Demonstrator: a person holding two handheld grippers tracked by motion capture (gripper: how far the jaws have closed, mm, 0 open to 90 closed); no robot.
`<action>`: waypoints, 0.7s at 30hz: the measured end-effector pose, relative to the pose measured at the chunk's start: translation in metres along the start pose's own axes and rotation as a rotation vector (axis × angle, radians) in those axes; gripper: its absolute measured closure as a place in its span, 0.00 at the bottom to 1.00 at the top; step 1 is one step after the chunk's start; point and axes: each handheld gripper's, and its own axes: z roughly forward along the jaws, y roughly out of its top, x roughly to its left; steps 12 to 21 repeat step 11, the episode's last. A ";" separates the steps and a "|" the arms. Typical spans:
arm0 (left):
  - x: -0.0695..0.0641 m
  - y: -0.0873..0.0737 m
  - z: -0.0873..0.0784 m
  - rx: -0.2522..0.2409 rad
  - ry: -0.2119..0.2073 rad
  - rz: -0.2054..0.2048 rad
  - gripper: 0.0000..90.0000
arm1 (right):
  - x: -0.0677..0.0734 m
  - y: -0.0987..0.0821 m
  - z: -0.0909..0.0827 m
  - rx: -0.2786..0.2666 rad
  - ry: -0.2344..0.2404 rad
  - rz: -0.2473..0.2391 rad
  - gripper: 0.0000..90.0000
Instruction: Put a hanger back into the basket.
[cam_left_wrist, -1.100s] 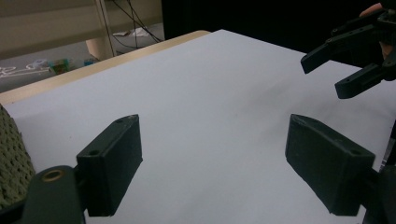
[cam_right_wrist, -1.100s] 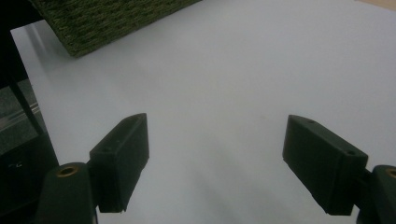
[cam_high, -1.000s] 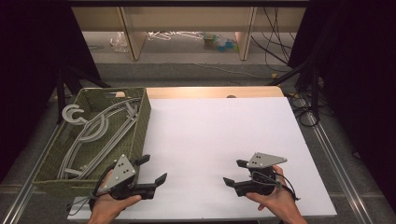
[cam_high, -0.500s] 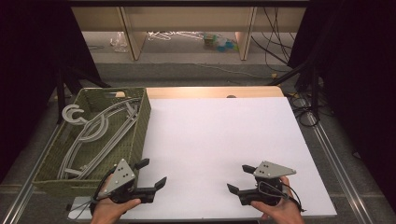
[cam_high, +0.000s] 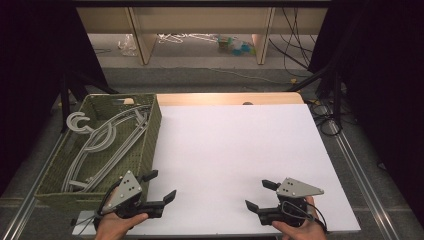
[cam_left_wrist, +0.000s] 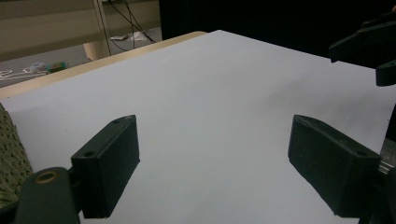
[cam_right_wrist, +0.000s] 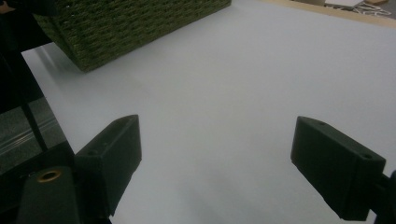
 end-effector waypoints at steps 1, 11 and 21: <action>0.000 0.001 0.000 -0.005 -0.004 0.011 0.18 | 0.000 0.000 0.000 0.001 -0.001 -0.001 0.19; -0.001 0.001 0.001 -0.007 -0.008 0.012 0.18 | 0.001 0.000 0.001 -0.003 0.000 -0.004 0.19; -0.001 0.001 0.001 -0.007 -0.008 0.012 0.18 | 0.001 0.000 0.001 -0.003 0.000 -0.004 0.19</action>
